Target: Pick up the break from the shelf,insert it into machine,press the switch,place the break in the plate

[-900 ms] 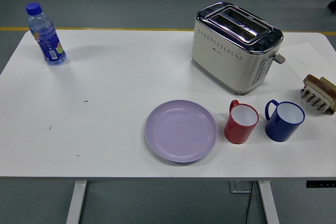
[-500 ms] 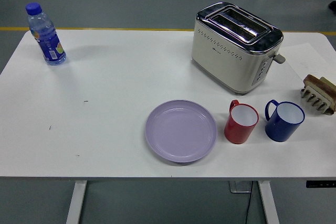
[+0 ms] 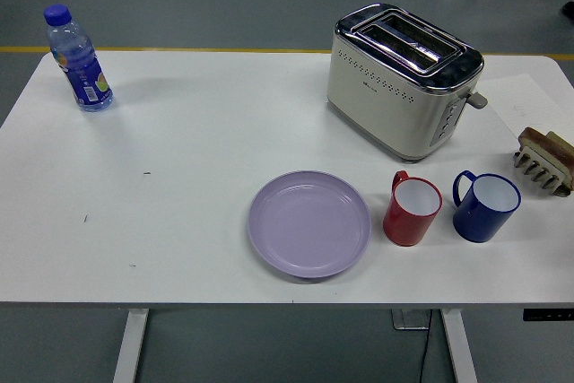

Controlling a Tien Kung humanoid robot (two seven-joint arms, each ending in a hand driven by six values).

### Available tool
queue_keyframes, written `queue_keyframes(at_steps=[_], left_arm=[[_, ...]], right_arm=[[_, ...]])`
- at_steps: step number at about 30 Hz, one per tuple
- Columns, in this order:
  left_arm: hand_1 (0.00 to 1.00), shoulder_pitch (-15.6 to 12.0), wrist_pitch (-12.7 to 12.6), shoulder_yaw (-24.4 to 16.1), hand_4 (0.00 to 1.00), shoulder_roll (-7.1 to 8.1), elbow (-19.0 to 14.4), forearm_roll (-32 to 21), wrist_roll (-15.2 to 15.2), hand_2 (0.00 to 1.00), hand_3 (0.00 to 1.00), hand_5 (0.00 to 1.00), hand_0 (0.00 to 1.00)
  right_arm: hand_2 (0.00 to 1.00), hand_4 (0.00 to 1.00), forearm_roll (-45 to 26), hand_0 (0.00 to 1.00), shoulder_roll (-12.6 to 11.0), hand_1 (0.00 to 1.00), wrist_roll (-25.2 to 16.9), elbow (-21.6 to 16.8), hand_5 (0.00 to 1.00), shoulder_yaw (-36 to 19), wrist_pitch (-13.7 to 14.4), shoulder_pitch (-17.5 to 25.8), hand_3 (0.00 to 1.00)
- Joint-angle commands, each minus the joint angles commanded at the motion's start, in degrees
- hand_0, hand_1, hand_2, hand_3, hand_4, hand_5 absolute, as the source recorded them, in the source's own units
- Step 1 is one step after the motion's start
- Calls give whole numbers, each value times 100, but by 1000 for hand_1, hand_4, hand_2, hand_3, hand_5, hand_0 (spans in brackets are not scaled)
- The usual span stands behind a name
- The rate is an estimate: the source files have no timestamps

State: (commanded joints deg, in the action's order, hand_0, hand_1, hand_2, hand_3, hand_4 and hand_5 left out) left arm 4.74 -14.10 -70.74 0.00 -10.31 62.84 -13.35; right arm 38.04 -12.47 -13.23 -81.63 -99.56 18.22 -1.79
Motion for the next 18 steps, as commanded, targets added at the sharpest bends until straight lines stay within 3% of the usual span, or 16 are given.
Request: queue_keyframes(at_steps=[4,7,11,18], left_arm=[[617,-7,1,1,435,0,0,11,-5,664,610,883,655],[617,-13,0,0,435,0,0,13,-7,664,610,883,655],[617,-27,9,-19,433,0,0,78,-25,664,610,881,654],[617,-28,5,-23,434,0,0,103,-28,664,610,883,654]], right_arm=[[724,557,-981,717,7,682,-144,87,183,-39,-267,19,671],[724,557,-1582,717,7,682,-210,109,183,-76,-289,54,671],[721,546,-1309,718,-6,679,-264,39,172,-80,-175,72,663],[720,550,-1358,719,15,680,-280,12,169,-97,-209,86,664]])
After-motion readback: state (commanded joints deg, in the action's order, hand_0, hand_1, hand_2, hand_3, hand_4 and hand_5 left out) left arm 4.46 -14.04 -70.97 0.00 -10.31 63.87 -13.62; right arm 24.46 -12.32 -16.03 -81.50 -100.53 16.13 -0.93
